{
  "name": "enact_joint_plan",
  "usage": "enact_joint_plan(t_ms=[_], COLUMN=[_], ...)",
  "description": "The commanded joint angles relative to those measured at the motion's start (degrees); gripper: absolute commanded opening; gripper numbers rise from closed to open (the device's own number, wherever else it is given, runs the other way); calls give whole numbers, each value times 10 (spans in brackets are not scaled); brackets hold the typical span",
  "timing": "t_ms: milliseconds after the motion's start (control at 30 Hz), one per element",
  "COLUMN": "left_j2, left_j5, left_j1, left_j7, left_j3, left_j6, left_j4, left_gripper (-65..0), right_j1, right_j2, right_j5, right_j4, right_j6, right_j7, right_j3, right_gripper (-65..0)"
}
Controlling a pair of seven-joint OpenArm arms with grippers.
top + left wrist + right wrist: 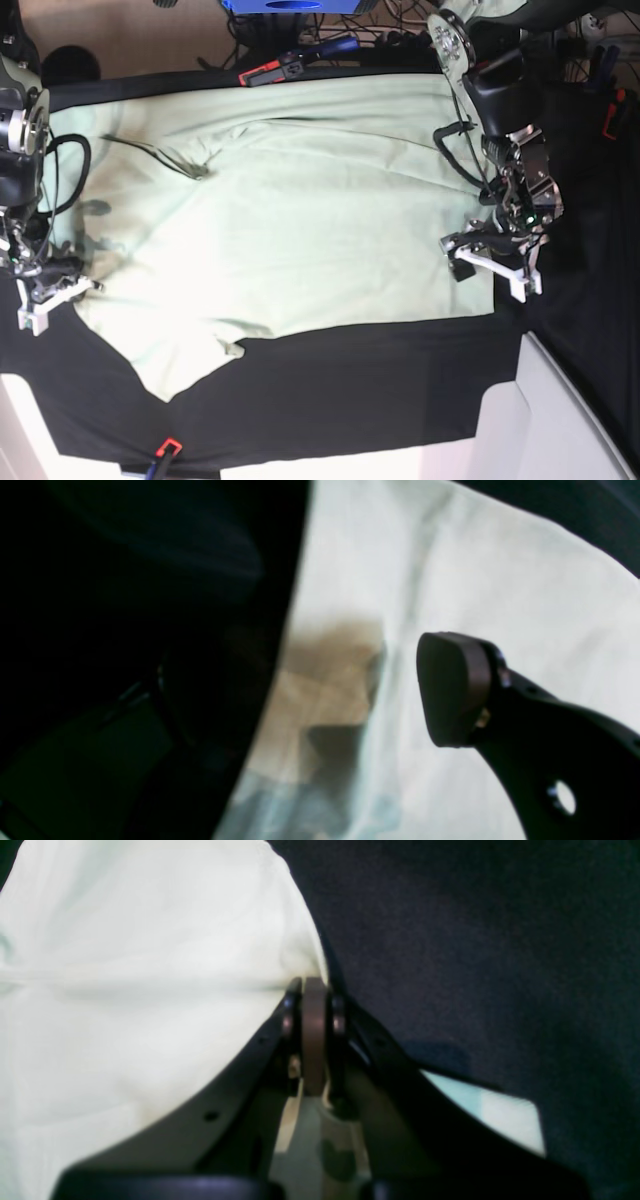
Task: Fold the T-shirt properly
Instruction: 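Lift the side edges with both grippers and pull them toward the arm bases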
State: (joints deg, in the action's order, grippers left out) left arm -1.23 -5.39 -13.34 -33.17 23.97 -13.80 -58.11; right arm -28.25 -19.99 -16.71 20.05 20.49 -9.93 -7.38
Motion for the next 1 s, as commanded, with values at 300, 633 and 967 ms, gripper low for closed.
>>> enact_joint_plan(t_ms=[300, 633, 967], left_j2=[1, 1, 11], left_j5=[-4, -8, -8], left_j1=[-74, -80, -49], left_j7=[14, 14, 12], left_j3=[-2, -2, -2], left_j6=[-4, -5, -5], left_j4=[104, 124, 34], left_gripper=[-47, -469, -647], right_j1=[-18, -18, -18], right_j2=[-12, -11, -9], right_j5=[-5, -5, -5], right_j4=[9, 9, 9], right_j6=[3, 3, 3], right_j7=[10, 10, 13], right_j3=[-1, -1, -2], right_gripper=[-649, -649, -649])
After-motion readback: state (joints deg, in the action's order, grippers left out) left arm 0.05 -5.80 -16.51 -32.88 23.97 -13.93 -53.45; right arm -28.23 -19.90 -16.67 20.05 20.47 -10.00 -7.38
